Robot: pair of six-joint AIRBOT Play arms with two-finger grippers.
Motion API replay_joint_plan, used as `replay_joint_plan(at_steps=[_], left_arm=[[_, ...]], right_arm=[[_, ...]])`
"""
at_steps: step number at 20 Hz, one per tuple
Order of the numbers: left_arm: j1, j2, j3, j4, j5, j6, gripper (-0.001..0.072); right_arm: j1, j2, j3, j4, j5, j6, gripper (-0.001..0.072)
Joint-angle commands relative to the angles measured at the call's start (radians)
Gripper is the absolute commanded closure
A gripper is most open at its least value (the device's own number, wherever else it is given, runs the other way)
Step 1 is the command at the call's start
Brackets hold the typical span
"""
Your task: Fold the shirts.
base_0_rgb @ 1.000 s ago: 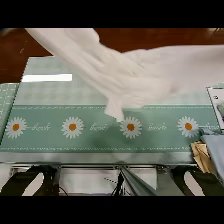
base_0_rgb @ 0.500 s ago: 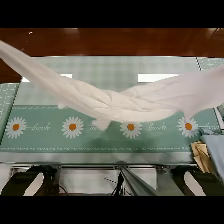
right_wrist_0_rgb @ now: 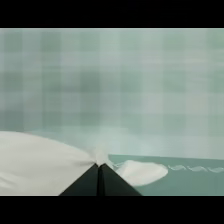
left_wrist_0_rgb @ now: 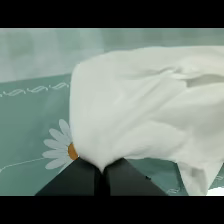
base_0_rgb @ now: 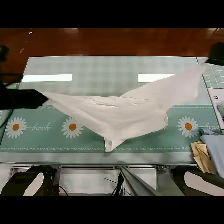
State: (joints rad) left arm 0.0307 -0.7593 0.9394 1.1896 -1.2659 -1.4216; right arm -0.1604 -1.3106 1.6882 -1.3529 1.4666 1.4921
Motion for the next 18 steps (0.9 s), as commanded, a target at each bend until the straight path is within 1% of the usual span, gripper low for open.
replay_joint_plan(at_steps=[1, 3, 4, 7, 8, 9, 10, 11, 12, 13, 14, 15, 17, 18], left_arm=[[0.0, -0.003, -0.186, -0.043, 0.122, -0.001, 0.0684], [0.0, -0.003, -0.253, -0.088, 0.169, 0.007, 0.0684], [0.0, -0.003, -0.281, -0.092, 0.186, 0.034, 0.0684], [0.0, -0.013, -0.335, -0.09, 0.208, 0.04, 0.0684], [0.0, -0.017, -0.341, -0.09, 0.209, 0.04, 0.0684], [0.0, -0.02, -0.341, -0.09, 0.208, 0.04, 0.0684], [0.0, -0.021, -0.341, -0.09, 0.209, 0.04, 0.0684], [0.0, -0.021, -0.341, -0.09, 0.208, 0.04, 0.0684], [0.0, -0.021, -0.341, -0.09, 0.209, 0.04, 0.0684], [0.0, -0.021, -0.341, -0.09, 0.208, 0.041, 0.0684], [0.0, -0.021, -0.341, -0.09, 0.208, 0.041, 0.0685], [0.0, -0.021, -0.341, -0.09, 0.208, 0.041, 0.0684], [0.0, -0.021, -0.341, -0.09, 0.209, 0.041, 0.0684], [0.0, -0.021, -0.341, -0.09, 0.209, 0.041, 0.0684]], right_arm=[[0.008, -0.209, 0.001, 0.148, -0.074, 0.038, 0.0681], [0.03, -0.291, 0.001, 0.124, -0.068, 0.062, 0.0681], [0.043, -0.324, 0.001, 0.121, -0.071, 0.068, 0.0681], [0.081, -0.381, 0.001, 0.114, -0.105, 0.067, 0.0678], [0.082, -0.381, 0.001, 0.116, -0.108, 0.061, 0.0616], [0.079, -0.371, 0.002, 0.114, -0.085, 0.028, 0.0398], [0.07, -0.355, 0.002, 0.103, -0.032, -0.022, 0.0233], [0.058, -0.335, 0.002, 0.053, 0.039, -0.06, 0.022], [0.045, -0.312, 0.0, -0.036, 0.099, -0.063, 0.022], [0.028, -0.281, -0.013, -0.133, 0.137, -0.056, 0.022], [0.004, -0.24, -0.046, -0.173, 0.136, -0.034, 0.022], [-0.025, -0.188, -0.1, -0.155, 0.113, -0.017, 0.022], [-0.087, -0.061, -0.278, -0.02, 0.047, -0.018, 0.0216], [-0.108, -0.002, -0.381, 0.037, 0.019, -0.024, 0.0155]])
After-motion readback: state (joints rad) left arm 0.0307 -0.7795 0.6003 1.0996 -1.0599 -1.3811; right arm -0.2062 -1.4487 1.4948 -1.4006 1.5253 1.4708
